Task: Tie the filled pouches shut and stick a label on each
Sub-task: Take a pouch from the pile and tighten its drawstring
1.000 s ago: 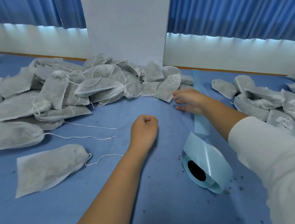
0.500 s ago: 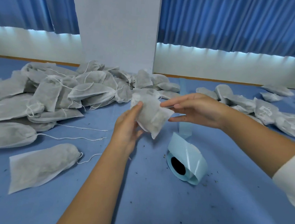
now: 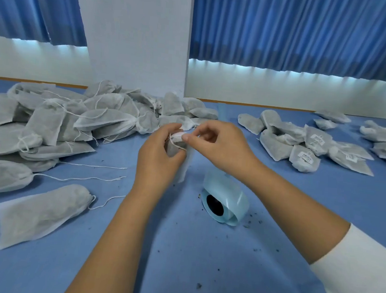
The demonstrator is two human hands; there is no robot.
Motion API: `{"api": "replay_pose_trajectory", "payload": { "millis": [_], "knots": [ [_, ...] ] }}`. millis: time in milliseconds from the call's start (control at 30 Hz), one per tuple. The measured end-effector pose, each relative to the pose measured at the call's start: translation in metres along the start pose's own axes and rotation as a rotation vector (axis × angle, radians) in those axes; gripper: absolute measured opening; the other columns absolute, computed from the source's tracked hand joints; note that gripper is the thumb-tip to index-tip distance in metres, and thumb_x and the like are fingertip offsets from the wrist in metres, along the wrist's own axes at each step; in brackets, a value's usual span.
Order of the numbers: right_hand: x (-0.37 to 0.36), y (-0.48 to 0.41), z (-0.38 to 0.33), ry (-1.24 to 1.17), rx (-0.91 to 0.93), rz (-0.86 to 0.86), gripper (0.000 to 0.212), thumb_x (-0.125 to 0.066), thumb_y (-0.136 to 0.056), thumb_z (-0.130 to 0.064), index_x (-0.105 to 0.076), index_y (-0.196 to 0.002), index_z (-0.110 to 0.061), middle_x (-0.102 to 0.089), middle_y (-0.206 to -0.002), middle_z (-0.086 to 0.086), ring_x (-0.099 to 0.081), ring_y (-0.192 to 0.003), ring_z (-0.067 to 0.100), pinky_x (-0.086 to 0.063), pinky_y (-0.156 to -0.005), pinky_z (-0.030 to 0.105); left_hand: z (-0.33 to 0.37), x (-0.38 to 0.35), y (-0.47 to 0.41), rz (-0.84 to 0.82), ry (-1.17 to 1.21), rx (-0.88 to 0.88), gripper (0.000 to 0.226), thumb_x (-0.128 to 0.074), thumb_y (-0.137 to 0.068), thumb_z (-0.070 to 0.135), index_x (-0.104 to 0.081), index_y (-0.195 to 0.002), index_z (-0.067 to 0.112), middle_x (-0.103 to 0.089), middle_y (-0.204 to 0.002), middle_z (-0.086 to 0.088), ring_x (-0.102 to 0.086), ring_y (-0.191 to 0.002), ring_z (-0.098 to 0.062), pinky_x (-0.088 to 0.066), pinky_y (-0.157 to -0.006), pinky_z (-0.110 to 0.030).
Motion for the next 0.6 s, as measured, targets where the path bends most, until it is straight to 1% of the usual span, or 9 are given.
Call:
{"api": "replay_pose_trajectory", "payload": {
  "millis": [67, 100, 167, 200, 300, 433, 500, 533, 600],
  "knots": [
    [0.0, 0.003, 0.005, -0.035, -0.085, 0.058, 0.029, -0.079, -0.074, -0.045, -0.06, -0.086, -0.026, -0.064, -0.068, -0.011, -0.056, -0.059, -0.004, -0.048, -0.064, 0.016, 0.008, 0.0, 0.002, 0.02, -0.043, -0.064, 0.042, -0.069, -0.086, 0.015, -0.062, -0.127, 0.024, -0.06, -0.112, 0.018, -0.051, -0.097, 0.005, -0.035, -0.079, 0.001],
    [0.0, 0.005, 0.008, -0.09, -0.118, 0.068, 0.03, -0.08, -0.075, -0.04, -0.057, -0.088, -0.025, -0.065, -0.068, -0.009, -0.058, -0.059, -0.002, -0.052, -0.067, 0.021, 0.011, 0.001, 0.003, 0.03, -0.053, -0.082, 0.043, -0.07, -0.086, 0.015, -0.061, -0.127, 0.023, -0.06, -0.112, 0.018, -0.051, -0.096, 0.005, -0.035, -0.079, 0.001],
    [-0.003, 0.009, 0.011, -0.278, -0.152, 0.046, 0.024, -0.077, -0.081, -0.021, -0.054, -0.089, -0.021, -0.07, -0.072, 0.001, -0.065, -0.065, 0.007, -0.058, -0.072, 0.032, 0.014, -0.001, 0.004, 0.026, -0.077, -0.11, 0.047, -0.07, -0.084, 0.013, -0.06, -0.13, 0.022, -0.06, -0.114, 0.015, -0.051, -0.098, 0.001, -0.035, -0.079, -0.001],
    [-0.004, 0.011, 0.011, -0.383, -0.158, 0.026, 0.02, -0.074, -0.084, -0.013, -0.055, -0.089, -0.018, -0.072, -0.076, 0.007, -0.067, -0.07, 0.01, -0.059, -0.072, 0.032, 0.014, -0.002, 0.004, 0.017, -0.099, -0.121, 0.05, -0.07, -0.083, 0.011, -0.059, -0.131, 0.021, -0.06, -0.115, 0.012, -0.051, -0.1, -0.001, -0.035, -0.079, -0.003],
    [-0.005, 0.015, 0.017, -0.613, -0.191, -0.025, 0.007, -0.062, -0.092, -0.005, -0.06, -0.092, -0.012, -0.073, -0.078, 0.005, -0.07, -0.078, 0.011, -0.059, -0.074, 0.026, 0.007, -0.004, 0.003, -0.002, -0.194, -0.091, 0.06, -0.066, -0.083, 0.004, -0.052, -0.139, 0.02, -0.062, -0.122, 0.001, -0.053, -0.109, -0.015, -0.036, -0.085, -0.017],
    [-0.003, 0.022, 0.034, -0.792, -0.266, -0.063, 0.014, -0.051, -0.098, -0.005, -0.063, -0.097, -0.012, -0.069, -0.075, 0.001, -0.065, -0.076, 0.013, -0.058, -0.083, 0.032, 0.0, -0.005, 0.0, -0.061, -0.282, -0.025, 0.068, -0.06, -0.082, 0.003, -0.045, -0.145, 0.021, -0.059, -0.127, -0.005, -0.05, -0.116, -0.022, -0.039, -0.09, -0.029],
    [-0.002, 0.027, 0.039, -0.838, -0.278, -0.065, 0.018, -0.048, -0.099, -0.004, -0.064, -0.099, -0.012, -0.064, -0.072, 0.001, -0.062, -0.069, 0.012, -0.057, -0.075, 0.029, 0.003, -0.01, 0.001, -0.152, -0.303, -0.025, 0.071, -0.061, -0.082, 0.006, -0.041, -0.148, 0.023, -0.053, -0.133, -0.005, -0.048, -0.119, -0.023, -0.041, -0.098, -0.032],
    [-0.001, 0.03, 0.039, -0.853, -0.283, -0.073, 0.019, -0.047, -0.099, -0.004, -0.064, -0.099, -0.012, -0.062, -0.071, 0.0, -0.059, -0.063, 0.012, -0.055, -0.067, 0.026, 0.006, -0.014, 0.006, -0.223, -0.286, -0.035, 0.073, -0.062, -0.082, 0.007, -0.039, -0.149, 0.024, -0.048, -0.138, -0.001, -0.046, -0.124, -0.019, -0.04, -0.101, -0.029],
    [0.002, 0.033, 0.038, -0.826, -0.267, -0.1, 0.021, -0.045, -0.099, -0.004, -0.064, -0.1, -0.013, -0.057, -0.069, -0.002, -0.048, -0.053, 0.011, -0.045, -0.052, 0.022, 0.018, -0.02, 0.015, -0.344, -0.118, -0.053, 0.072, -0.059, -0.082, 0.007, -0.039, -0.148, 0.03, -0.042, -0.144, 0.012, -0.04, -0.13, 0.001, -0.034, -0.097, -0.007]
  ]
}}
Point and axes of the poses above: each hand's wrist, its own y-axis away from the middle knuckle, its own x-axis out of the back of the hand, z = x × y, the point moved 8 cm from there along -y, towards the middle knuckle
